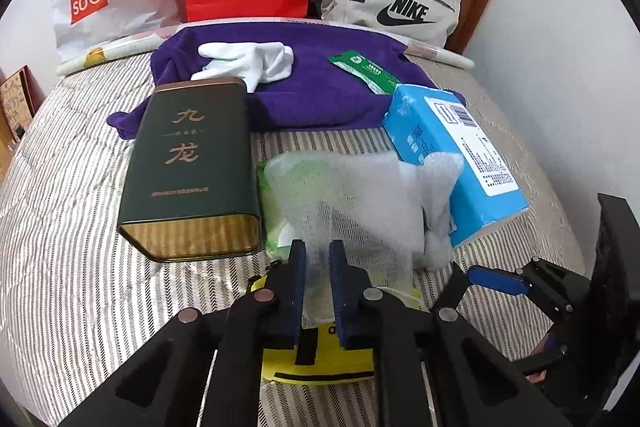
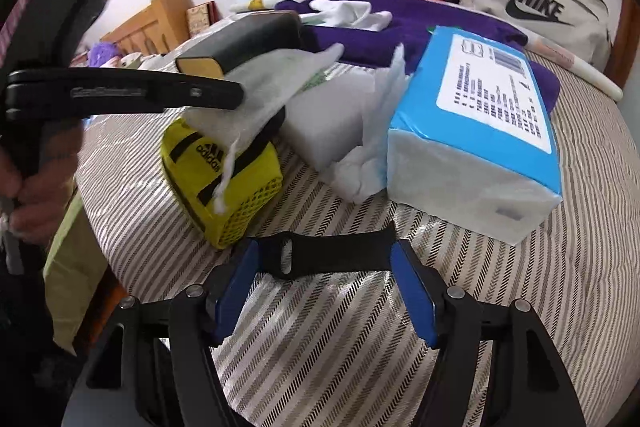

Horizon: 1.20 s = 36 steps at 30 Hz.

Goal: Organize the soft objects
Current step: 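Grasp the white mesh bag with the left gripper while the right gripper moves to the black watch strap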

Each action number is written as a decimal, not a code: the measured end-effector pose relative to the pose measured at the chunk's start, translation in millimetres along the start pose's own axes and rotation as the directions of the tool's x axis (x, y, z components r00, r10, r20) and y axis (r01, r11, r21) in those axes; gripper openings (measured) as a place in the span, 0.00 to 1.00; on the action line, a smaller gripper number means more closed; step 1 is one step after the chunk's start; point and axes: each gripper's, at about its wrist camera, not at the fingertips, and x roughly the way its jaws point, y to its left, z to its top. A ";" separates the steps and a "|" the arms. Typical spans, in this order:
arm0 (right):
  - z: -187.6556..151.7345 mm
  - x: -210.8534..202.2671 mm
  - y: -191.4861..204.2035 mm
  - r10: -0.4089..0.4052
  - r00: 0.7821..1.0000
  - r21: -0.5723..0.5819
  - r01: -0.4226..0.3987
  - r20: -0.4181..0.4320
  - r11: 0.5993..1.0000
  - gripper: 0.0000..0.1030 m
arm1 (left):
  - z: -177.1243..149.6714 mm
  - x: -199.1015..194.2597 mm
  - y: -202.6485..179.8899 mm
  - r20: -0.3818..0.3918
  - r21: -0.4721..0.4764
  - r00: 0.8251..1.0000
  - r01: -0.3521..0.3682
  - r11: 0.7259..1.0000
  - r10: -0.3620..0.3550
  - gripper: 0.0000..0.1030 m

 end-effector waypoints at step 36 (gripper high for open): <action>-9.6 -0.9 10.4 -0.183 0.981 0.177 0.192 -0.064 0.965 0.71 | 6.5 -59.2 32.6 0.178 -0.055 0.981 0.087 0.995 -0.075 0.06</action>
